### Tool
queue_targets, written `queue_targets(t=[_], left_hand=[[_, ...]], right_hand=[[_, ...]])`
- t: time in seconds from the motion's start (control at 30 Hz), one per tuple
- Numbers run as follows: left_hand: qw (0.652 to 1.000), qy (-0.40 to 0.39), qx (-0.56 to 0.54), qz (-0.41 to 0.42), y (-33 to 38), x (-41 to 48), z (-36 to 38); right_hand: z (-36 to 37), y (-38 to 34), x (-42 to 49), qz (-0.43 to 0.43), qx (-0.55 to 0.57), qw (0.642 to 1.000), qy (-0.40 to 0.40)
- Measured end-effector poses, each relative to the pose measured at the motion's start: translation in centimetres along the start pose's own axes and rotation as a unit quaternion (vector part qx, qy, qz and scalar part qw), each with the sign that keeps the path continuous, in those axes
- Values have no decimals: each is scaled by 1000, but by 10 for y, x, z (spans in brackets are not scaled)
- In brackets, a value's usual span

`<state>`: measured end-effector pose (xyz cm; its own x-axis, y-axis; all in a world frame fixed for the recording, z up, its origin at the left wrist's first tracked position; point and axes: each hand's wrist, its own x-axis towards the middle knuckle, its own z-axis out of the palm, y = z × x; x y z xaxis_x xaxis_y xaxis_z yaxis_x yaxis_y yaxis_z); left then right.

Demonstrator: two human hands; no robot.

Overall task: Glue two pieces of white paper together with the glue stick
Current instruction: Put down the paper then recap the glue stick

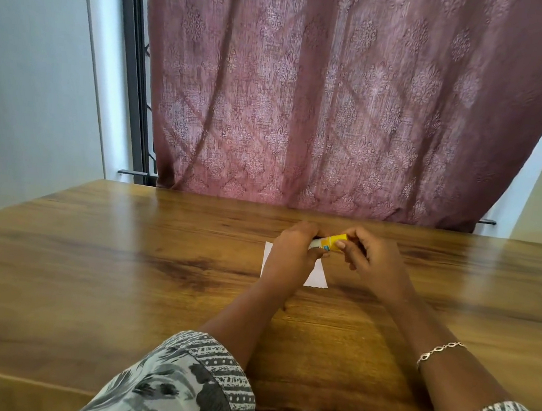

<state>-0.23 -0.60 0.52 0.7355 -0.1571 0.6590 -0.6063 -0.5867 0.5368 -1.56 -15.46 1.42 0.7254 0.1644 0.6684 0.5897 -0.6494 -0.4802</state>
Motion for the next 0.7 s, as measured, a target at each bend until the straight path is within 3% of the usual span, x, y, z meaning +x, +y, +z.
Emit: queue_targets(t=[0.13,0.33,0.53,0.7], left_hand=[[1000,-5,-1,5,1,0,0],[999,3,-39,-6,2,-3,-3],[998,15,-68,-7,10,-4,-5],[996,27,-83,-16,7,-3,-5]], right_hand=[[-3,-3,-2,-10,-21,999,25],[3,-3,-2,-42,21,999,-15],[1,-2,0,-47,-51,997,24],[2,1,-1,-61,45,997,-5]])
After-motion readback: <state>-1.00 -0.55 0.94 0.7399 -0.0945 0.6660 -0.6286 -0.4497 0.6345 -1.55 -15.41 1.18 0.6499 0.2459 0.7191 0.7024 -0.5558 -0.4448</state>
